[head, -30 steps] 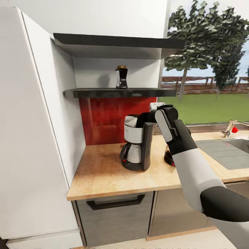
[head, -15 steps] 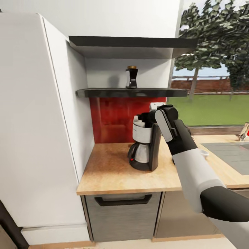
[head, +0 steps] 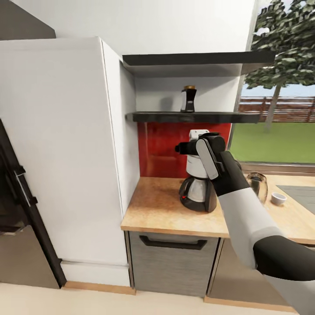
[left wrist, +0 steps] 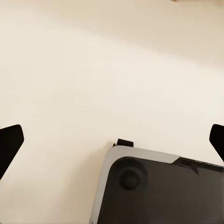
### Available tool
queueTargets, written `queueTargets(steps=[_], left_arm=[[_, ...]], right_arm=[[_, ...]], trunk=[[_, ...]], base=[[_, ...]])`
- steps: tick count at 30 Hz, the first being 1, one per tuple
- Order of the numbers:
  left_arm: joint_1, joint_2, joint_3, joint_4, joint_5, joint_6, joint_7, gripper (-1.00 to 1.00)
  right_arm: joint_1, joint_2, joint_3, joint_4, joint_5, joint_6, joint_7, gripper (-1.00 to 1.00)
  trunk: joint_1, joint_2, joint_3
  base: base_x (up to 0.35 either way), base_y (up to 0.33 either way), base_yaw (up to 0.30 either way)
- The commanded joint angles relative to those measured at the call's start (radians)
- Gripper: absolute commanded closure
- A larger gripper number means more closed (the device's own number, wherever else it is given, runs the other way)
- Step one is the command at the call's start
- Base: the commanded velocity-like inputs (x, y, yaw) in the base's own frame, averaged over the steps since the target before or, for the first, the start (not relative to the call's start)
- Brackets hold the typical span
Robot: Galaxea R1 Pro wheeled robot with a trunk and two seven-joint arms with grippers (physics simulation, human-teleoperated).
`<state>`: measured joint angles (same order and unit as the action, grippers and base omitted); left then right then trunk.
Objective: Set up a coffee station on the kitchen countertop: keep the coffee maker on the countertop, move the bottle of coffee from the kitchen shelf to the counter next to the coffee maker, place a paper coffee filter on top of the coffee maker, put the saucer next to the coffee maker with the coffee cup on the saucer, and place the electric kettle next to the coffee maker.
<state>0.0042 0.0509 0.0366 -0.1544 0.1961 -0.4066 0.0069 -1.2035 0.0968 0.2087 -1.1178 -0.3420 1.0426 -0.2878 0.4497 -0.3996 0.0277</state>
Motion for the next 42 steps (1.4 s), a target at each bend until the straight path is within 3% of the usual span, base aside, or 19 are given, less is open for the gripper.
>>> queueTargets(steps=[1,11,32,38,42], left_arm=[[0.001,0.000,0.004,-0.001,-0.001,-0.001,0.001,-1.00],[0.000,0.000,0.004,-0.001,-0.001,-0.001,0.001,-1.00],[0.001,0.001,0.005,-0.001,-0.001,-0.001,0.001,-1.00],[0.000,0.000,0.004,-0.001,-0.001,-0.001,0.001,-1.00],[0.001,0.000,0.003,-0.001,-0.001,-0.001,-0.001,-1.00]], right_arm=[[0.000,0.000,0.001,0.000,-0.011,0.002,-0.011,-1.00],[0.000,0.000,0.001,0.000,-0.011,0.002,-0.014,-1.00],[-0.001,0.000,0.000,-0.016,-0.010,-0.008,-0.013,-1.00],[-0.015,0.000,-0.001,-0.007,-0.003,-0.114,-0.014,-1.00],[-0.019,0.000,-0.002,-0.005,-0.003,-0.139,-0.014,-1.00]], trunk=[[0.000,0.000,0.001],[0.000,0.000,0.012],[0.000,0.000,0.028],[0.000,0.000,0.028],[0.000,0.000,0.028]], base=[[-0.009,0.000,0.122],[-0.001,0.000,0.012],[0.000,0.000,-0.129],[0.000,0.000,0.000],[0.000,0.000,0.000]])
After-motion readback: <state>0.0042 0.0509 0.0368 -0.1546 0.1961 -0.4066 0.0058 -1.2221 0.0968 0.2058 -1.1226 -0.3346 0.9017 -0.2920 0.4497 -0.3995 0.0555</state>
